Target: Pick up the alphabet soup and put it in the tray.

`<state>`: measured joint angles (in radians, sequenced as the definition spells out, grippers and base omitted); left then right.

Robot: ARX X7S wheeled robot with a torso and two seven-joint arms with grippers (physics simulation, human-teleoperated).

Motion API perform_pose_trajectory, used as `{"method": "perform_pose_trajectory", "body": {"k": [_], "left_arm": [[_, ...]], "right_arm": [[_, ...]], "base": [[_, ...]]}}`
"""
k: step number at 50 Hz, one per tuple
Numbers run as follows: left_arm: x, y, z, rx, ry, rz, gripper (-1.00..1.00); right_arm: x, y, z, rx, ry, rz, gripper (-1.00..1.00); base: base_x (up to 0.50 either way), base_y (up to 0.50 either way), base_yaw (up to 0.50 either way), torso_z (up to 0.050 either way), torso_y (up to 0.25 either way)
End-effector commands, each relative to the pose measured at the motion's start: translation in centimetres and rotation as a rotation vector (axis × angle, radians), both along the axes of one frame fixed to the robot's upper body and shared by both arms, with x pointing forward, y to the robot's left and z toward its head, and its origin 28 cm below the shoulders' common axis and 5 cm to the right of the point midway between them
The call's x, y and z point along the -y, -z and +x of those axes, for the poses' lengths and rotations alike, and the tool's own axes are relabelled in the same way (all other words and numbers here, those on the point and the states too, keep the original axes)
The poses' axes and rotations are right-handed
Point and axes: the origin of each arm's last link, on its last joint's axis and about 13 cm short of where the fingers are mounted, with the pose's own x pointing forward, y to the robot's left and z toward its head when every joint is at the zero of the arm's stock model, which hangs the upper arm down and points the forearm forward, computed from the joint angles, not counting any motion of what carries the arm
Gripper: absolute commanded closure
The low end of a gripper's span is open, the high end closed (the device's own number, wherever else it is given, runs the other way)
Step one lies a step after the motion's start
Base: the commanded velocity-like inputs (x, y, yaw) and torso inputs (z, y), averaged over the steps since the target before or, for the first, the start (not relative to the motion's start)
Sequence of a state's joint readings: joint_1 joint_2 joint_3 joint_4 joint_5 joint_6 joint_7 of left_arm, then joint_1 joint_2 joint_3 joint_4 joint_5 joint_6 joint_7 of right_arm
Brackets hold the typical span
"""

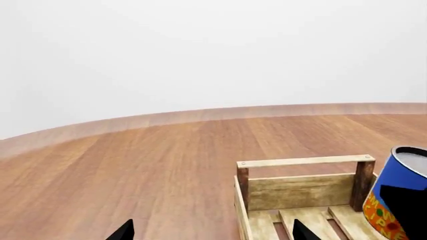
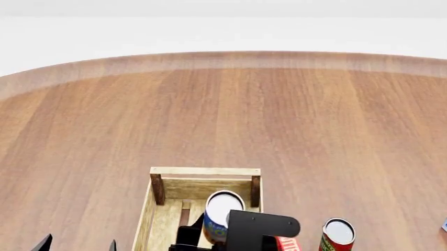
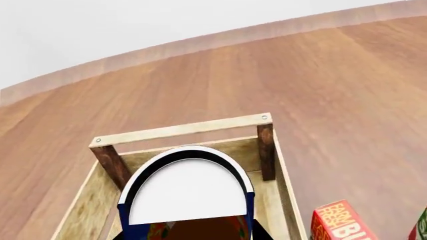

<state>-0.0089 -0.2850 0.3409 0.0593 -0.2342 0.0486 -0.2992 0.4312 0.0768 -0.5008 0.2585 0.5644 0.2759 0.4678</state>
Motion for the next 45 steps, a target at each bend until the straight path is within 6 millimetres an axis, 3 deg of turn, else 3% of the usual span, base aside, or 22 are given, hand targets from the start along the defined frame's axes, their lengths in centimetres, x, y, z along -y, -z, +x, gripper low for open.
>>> {"method": "perform_pose_trajectory", "body": {"k": [1, 28, 45], "left_arm": [[0.0, -0.1, 0.1, 0.0, 0.0, 0.0, -1.0], [0.0, 0.0, 0.0, -0.002, 0.003, -0.002, -1.0], [0.1, 0.1, -0.1, -0.004, 0.01, 0.0, -1.0]], "right_arm": [[-0.3, 0.2, 0.9, 0.01, -0.028, -0.036, 1.0], [-0.7, 0.1, 1.1, 0.011, -0.066, -0.065, 1.0], [-2.2, 1.4, 3.9, -0.064, -0.154, -0.076, 1.0]], "base": [[0.0, 0.0, 0.0, 0.0, 0.0], [0.0, 0.0, 0.0, 0.0, 0.001], [0.0, 0.0, 0.0, 0.001, 0.001]]}}
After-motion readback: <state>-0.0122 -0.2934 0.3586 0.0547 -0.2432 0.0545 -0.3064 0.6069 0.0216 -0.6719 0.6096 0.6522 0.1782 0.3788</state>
